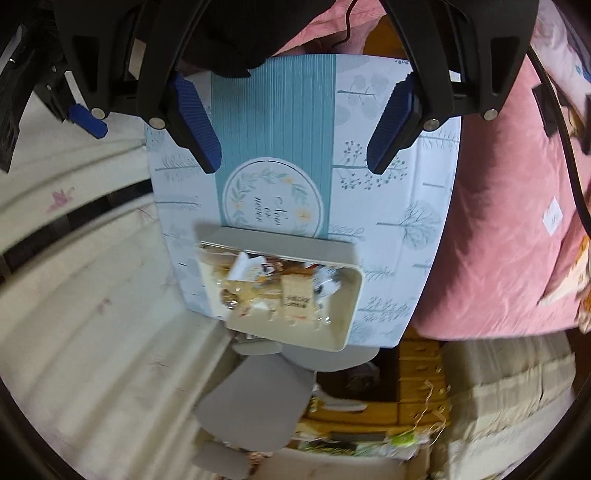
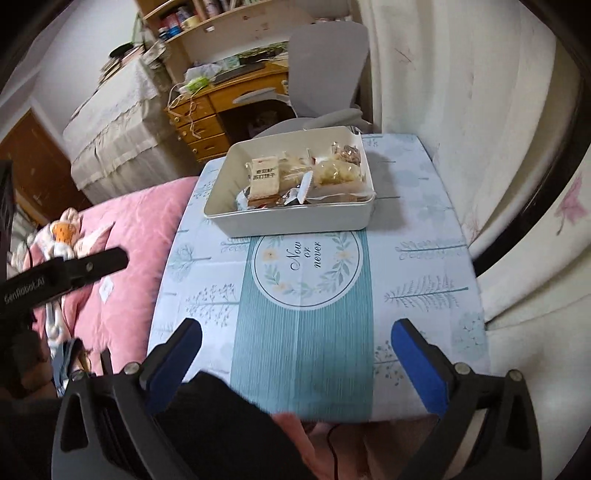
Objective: Organize snacks
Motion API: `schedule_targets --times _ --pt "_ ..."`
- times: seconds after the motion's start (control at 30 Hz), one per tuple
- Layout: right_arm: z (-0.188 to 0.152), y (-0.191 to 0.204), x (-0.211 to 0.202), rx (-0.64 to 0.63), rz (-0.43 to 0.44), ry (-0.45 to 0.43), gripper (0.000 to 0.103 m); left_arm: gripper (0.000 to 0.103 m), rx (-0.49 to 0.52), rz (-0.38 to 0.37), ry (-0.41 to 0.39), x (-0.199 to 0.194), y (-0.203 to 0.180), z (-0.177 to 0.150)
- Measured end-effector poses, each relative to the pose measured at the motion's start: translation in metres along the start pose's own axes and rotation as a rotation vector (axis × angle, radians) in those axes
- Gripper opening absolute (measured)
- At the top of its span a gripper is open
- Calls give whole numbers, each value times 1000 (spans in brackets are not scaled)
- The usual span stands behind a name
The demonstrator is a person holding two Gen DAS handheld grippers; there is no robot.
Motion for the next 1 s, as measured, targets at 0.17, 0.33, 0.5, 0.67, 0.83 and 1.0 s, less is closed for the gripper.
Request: schedule_targets --times 0.17,0.33,0.5,0.67,0.83,1.0 --pt "-7 -5 -22 -12 -26 -4 103 87 53 41 -27 -12 -23 -10" --pt "-15 -9 -41 16 -38 -26 103 87 108 73 -40 -17 -37 -16" --pt "-24 -11 -35 57 -64 -6 103 90 191 90 -86 -23 -52 -27" --pt "-32 -8 -38 55 -94 -38 103 95 184 91 -74 -18 -52 -34" --pt "-34 -5 -42 37 -96 -63 103 99 195 104 -90 -19 -54 -40" --pt "-37 -3 -44 34 -103 -75 103 103 202 115 -87 -17 -54 -43"
Point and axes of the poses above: each gripper's, at about its wrist camera, not at the fingertips, and x roughly the way its jaws point, y to its left, z to its top, the point moved 1 cm from there along x, roughly the way its jaws point, and after that the axes turned 9 degrees about -z, right-handed, at the moved point
